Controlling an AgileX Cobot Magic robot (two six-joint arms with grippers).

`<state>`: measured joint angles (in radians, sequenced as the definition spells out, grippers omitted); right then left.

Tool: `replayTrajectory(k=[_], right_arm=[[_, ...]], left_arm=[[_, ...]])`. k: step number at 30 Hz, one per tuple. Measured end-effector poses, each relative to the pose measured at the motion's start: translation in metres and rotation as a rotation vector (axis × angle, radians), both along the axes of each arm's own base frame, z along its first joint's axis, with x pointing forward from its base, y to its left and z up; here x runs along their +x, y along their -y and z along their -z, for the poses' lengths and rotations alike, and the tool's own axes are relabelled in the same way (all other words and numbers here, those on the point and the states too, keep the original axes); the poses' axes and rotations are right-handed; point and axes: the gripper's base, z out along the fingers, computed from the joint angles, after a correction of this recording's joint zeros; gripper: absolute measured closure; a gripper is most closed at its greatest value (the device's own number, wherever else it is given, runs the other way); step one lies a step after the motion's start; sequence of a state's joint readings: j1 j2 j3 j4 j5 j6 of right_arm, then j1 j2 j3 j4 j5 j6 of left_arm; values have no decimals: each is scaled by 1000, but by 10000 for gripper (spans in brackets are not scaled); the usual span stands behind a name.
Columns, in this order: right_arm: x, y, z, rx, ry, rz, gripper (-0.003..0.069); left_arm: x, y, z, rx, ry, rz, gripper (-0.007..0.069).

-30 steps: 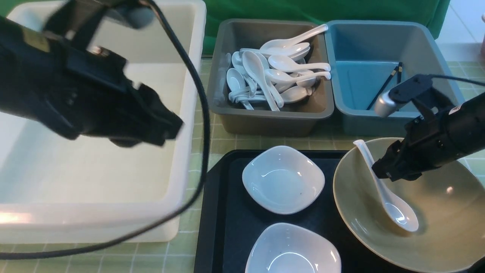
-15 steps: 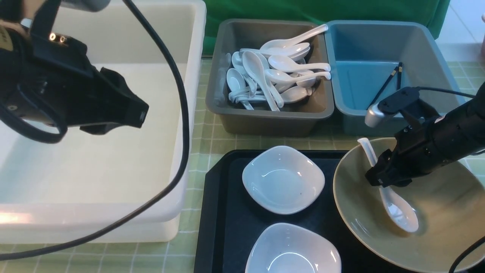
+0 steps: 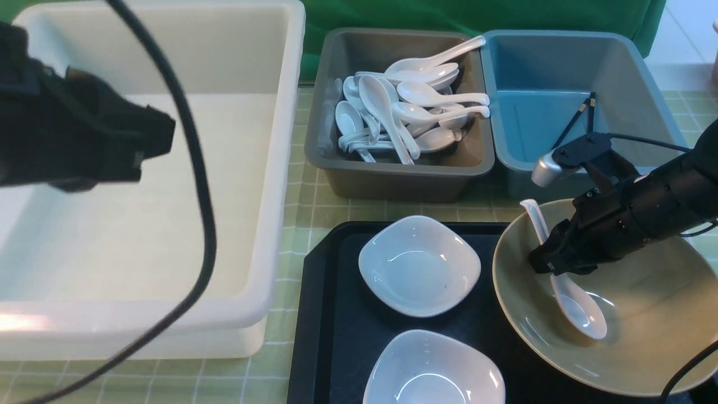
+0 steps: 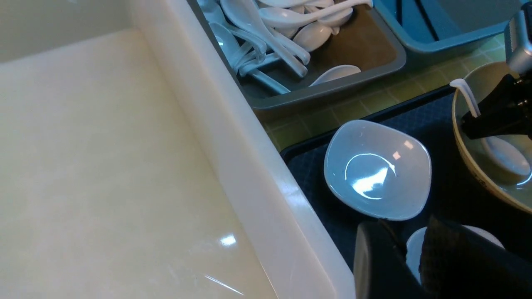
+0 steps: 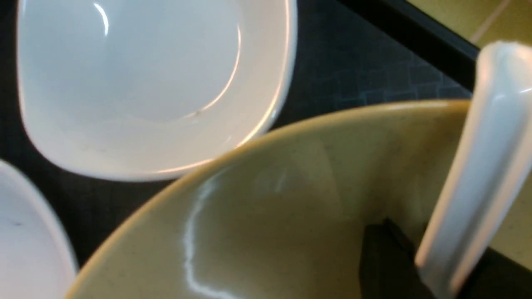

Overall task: On green table put chopsticks spoon bowls plates into blue grey white boxes.
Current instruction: 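Reach down and grasp the white spoon resting in the bowl with the right gripper, then place the white spoon into the bin of spoons with the right gripper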

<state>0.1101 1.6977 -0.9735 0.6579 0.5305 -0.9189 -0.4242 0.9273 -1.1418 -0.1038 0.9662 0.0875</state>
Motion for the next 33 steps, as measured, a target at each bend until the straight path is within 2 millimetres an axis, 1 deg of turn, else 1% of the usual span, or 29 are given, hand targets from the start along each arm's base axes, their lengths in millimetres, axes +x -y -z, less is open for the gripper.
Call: replayTrajectory(k=[3, 5, 7, 8, 9, 10, 11, 12, 13, 14, 16, 18, 19, 20, 21, 22, 23, 25, 26, 27, 29, 30, 31, 33], right_arm=[[0, -1, -6, 11, 1, -13, 509], [3, -3, -20, 24, 30, -29, 509], [8, -4, -38, 38, 78, -37, 509], [13, -7, -55, 54, 119, -46, 509], [15, -10, -62, 60, 138, -54, 509], [20, -14, -75, 74, 174, -63, 509], [23, -20, -85, 86, 203, -78, 509], [25, -22, -89, 91, 217, -84, 509], [33, -33, -105, 111, 274, -102, 509], [38, -41, -113, 125, 304, -106, 509], [53, -56, -130, 149, 391, -105, 509], [72, -74, -139, 172, 458, -106, 509], [86, -85, -136, 184, 478, -106, 509], [95, -91, -135, 193, 494, -101, 509], [98, -93, -134, 193, 497, -101, 509], [107, -98, -131, 201, 509, -95, 509], [131, -109, -120, 217, 527, -68, 509], [147, -117, -108, 233, 525, -35, 509], [160, -120, -97, 248, 518, 0, 509], [162, -121, -95, 249, 517, 3, 509], [174, -124, -83, 263, 505, 33, 505], [179, -125, -73, 266, 489, 47, 493], [181, -126, -69, 266, 482, 50, 478], [181, -127, -67, 260, 477, 44, 436]], left_arm=[[-2, -1, 8, 5, -19, -2, 495], [-2, -1, 17, 12, -54, -9, 495], [-2, -1, 23, 11, -78, -15, 495], [-2, 0, 26, 10, -87, -16, 495], [-2, 0, 28, 11, -93, -17, 495], [-1, 0, 29, 7, -93, -17, 495], [-1, 1, 30, 3, -93, -16, 495], [-1, 1, 30, 2, -92, -17, 495], [0, 1, 30, -7, -86, -17, 495], [0, 2, 30, -13, -81, -17, 495], [1, 2, 28, -22, -62, -19, 495], [2, 2, 27, -30, -47, -21, 495], [2, 2, 27, -32, -44, -21, 495], [2, 2, 27, -33, -43, -21, 495], [2, 2, 27, -33, -43, -21, 495], [2, 2, 27, -33, -43, -21, 495], [2, 2, 27, -33, -43, -21, 495], [2, 2, 27, -33, -43, -21, 495], [2, 2, 27, -33, -43, -21, 495], [2, 2, 27, -34, -43, -21, 495], [2, 2, 27, -31, -50, -20, 495], [1, 2, 28, -27, -59, -19, 495], [1, 2, 28, -24, -66, -18, 495], [0, 2, 30, -16, -82, -16, 495]])
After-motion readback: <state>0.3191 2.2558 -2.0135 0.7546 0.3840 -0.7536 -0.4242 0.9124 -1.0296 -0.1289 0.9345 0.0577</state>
